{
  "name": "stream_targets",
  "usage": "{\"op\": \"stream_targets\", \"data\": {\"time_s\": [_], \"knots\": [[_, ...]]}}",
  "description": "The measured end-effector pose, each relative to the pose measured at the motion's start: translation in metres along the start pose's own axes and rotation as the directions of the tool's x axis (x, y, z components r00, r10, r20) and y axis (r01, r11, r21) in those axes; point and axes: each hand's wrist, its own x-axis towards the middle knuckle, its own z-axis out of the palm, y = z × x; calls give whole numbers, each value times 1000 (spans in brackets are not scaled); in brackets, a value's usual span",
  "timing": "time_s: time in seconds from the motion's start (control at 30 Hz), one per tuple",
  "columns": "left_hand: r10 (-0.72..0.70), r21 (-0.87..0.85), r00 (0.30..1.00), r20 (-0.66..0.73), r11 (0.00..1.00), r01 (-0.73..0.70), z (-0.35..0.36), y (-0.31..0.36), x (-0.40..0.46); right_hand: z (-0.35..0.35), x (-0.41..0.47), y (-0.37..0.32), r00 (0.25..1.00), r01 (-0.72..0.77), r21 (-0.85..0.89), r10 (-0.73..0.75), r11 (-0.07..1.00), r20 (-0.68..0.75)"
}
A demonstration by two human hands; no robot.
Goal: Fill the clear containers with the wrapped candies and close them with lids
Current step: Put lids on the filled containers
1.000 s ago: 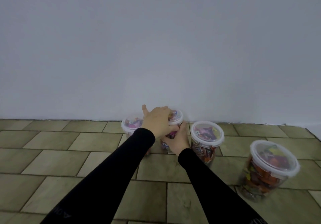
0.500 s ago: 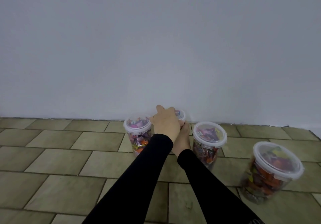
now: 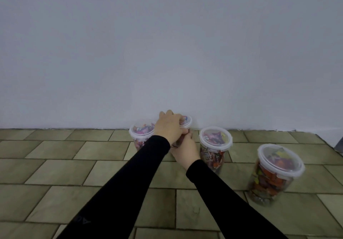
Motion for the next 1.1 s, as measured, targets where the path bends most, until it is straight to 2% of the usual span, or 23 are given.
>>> {"op": "stream_targets", "data": {"time_s": [0.1, 0.2, 0.23, 0.3, 0.37, 0.43, 0.5, 0.8, 1.1], "knots": [[22, -17, 1000, -7, 1000, -23, 0, -4, -1, -26, -11, -21, 985, 105, -191, -76, 976, 154], [60, 4, 998, 11, 998, -60, 2, -5, -4, -64, -20, -45, 969, 239, -364, -199, 900, 144], [78, 12, 997, 18, 997, -78, 3, -5, -5, -76, -20, -48, 966, 260, -476, -217, 840, 144], [102, 35, 994, 27, 994, -103, 4, -5, -7, -96, -20, -49, 964, 262, -737, -208, 623, 167], [126, 73, 992, 15, 989, -126, 7, -4, -9, -109, -21, -38, 984, 177, -834, -83, 523, 157], [159, 111, 987, -22, 981, -156, 12, -2, -13, -110, -21, -23, 988, 130, -839, 7, 529, 157], [168, 120, 983, -75, 980, -158, 19, 0, -15, -104, -20, -10, 986, 131, -846, 22, 517, 166], [216, 117, 970, -115, 972, -203, 33, 3, -14, -96, 15, 1, 983, 183, -859, -86, 479, 161], [118, 202, 981, -151, 976, -87, 58, 16, 17, -95, 75, 17, 973, 225, -836, -161, 500, 165]]}}
